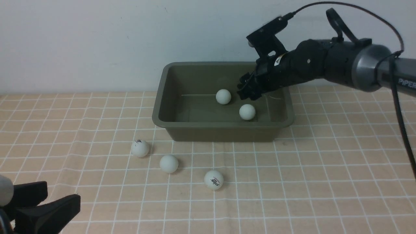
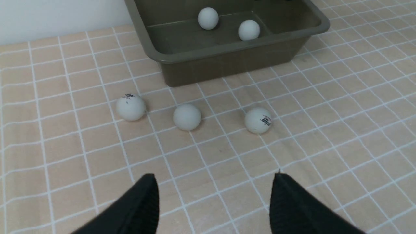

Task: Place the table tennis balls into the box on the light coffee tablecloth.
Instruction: 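Release the ping pong ball into the bin and lift the gripper away, then reach for and grasp a ping pong ball on the table beside the basket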

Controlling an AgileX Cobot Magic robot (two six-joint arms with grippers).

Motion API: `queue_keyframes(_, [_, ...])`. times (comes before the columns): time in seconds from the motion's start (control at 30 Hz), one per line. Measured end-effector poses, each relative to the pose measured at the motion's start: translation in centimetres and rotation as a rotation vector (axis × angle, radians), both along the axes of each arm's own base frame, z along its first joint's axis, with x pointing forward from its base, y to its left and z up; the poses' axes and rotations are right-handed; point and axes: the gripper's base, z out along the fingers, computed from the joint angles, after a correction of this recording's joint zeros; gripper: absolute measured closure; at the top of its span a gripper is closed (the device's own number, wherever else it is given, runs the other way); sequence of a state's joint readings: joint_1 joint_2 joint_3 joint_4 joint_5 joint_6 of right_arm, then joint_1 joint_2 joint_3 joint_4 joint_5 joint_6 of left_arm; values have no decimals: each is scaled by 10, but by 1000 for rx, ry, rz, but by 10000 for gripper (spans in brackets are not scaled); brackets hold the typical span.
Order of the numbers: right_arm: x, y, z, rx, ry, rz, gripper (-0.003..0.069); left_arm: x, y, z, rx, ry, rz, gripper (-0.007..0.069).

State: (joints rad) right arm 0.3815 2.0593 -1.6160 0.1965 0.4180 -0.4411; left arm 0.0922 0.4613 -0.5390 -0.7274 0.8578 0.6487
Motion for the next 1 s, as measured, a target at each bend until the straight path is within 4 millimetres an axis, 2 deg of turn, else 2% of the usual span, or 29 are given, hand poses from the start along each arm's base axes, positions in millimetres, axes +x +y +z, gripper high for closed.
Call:
queue_keyframes(0.13, [-11,-5,38,24,-55,-4,203,-2,-4,2,-23,-7,-46,239])
queue_keyframes(0.3, [-40,-15,98,55,-100,5,203,5,-12,13,-101,5,-138,239])
queue_keyframes(0.37, [-58,-22,128,68,-133,12,203,12,-14,14,-102,18,-179,239])
queue_keyframes(0.57, [-115,-43,196,82,-201,31,203,44,-14,1,-29,63,-290,239])
queue_keyframes(0.6, [-117,-44,198,81,-197,33,203,43,-14,1,-22,59,-297,239])
queue_keyframes(0.67, [-143,-54,218,78,-195,46,203,58,-14,-11,29,93,-385,239])
queue_keyframes(0.77, [-160,-59,228,76,-172,57,203,72,-14,-19,7,124,-409,239])
queue_keyframes(0.87, [-169,-62,231,77,-153,64,203,87,-14,-21,-26,155,-415,239])
queue_keyframes(1.0, [-170,-62,230,73,-138,67,203,105,-13,-14,-34,157,-414,239])
